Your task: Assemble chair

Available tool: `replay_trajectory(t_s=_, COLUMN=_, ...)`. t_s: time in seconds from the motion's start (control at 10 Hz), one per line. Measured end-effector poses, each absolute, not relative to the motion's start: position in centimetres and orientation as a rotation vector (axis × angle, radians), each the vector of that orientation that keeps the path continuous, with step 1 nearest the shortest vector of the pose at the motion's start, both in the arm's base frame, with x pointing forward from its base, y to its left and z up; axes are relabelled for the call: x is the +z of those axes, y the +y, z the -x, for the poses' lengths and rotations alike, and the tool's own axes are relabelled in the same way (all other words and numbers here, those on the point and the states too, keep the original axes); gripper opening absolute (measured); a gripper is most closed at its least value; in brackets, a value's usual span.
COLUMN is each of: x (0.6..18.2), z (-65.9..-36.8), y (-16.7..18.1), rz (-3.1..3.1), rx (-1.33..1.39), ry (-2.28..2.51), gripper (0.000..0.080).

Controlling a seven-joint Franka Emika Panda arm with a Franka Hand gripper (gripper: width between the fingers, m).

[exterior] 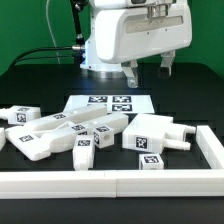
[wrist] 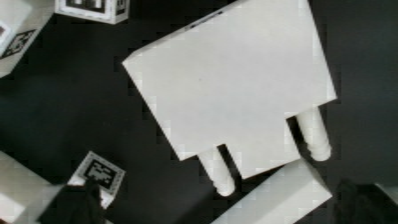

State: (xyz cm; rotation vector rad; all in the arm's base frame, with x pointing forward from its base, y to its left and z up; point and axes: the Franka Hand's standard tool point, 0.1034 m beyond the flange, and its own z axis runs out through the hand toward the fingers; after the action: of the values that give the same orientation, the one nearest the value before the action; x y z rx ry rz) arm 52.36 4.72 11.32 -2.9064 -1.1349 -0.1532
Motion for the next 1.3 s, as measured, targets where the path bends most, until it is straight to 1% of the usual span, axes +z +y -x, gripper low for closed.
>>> replay_trajectory(t_s=0.4, x=11.2, z=-52.4, y=4.7, rz=2.906, rx=-0.15, ry=-1.135, gripper=0.065)
replay_trajectory(t_s=0.7, x=10.8, z=-56.2, y=5.1, rz=2.896, rx=-0.106, ry=-1.11, gripper=0.065)
replay_trajectory(t_s=0.8, x=10.5, z=-57.0, y=5.0, rz=2.818, rx=-0.073, ry=-1.278, gripper=0.065)
replay_trajectory(t_s=1.2, x=10.2, z=-57.1, y=5.0, rz=2.843, rx=-0.065, ry=-1.205, gripper=0.065)
replay_trajectory(t_s=1.3, x=9.9, z=-59.0, y=4.7, rz=2.892, rx=-0.055, ry=-1.066, gripper=0.065)
